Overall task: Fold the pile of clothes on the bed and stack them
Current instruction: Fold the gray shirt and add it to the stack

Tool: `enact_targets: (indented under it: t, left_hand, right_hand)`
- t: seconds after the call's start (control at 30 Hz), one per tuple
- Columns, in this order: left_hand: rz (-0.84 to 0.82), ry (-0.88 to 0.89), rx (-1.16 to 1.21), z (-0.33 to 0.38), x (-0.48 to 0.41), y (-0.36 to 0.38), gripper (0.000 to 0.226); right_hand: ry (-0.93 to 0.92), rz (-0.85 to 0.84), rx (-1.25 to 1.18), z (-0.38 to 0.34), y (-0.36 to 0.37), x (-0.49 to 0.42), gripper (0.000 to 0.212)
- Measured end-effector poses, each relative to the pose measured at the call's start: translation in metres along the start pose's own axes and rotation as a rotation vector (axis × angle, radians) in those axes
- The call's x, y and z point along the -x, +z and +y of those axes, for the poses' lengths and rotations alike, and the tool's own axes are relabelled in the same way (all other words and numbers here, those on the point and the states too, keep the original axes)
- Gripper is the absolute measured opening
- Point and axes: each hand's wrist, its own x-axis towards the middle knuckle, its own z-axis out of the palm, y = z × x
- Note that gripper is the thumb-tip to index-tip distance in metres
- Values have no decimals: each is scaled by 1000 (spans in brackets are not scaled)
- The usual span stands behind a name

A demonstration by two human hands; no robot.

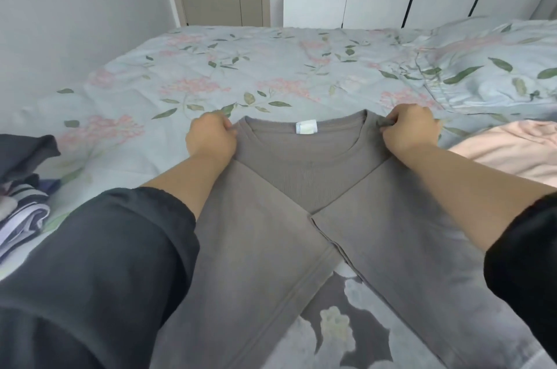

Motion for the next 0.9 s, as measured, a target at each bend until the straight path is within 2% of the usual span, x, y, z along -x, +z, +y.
enact_targets:
  t: [0.27, 0.43, 0.53, 0.67, 0.77, 0.83, 0.9]
  left_hand:
    - [123, 193, 130, 21, 55, -49, 6]
    - [109, 119, 219, 14, 124, -86, 10]
    - [114, 130, 157, 4, 169, -99, 7]
    - [-87, 151, 80, -4, 204, -119, 20]
    - [-226, 191, 159, -5, 212, -144, 28]
    - [-471, 192, 152, -11, 218, -156, 27]
    - [-771, 177, -15, -19, 223, -162, 21]
  right_hand:
    - [-197, 106, -45, 5, -61, 50, 15]
    - [-198, 253, -116, 24, -87, 130, 21]
    - [-203, 333, -174, 39, -91, 180, 21]
    - [-141, 349, -274, 58, -95, 226, 24]
    - [-86, 304, -333, 64, -110, 239, 27]
    - [-86, 250, -298, 67, -119, 242, 26]
    - [-108, 18, -141, 74, -123, 243, 25]
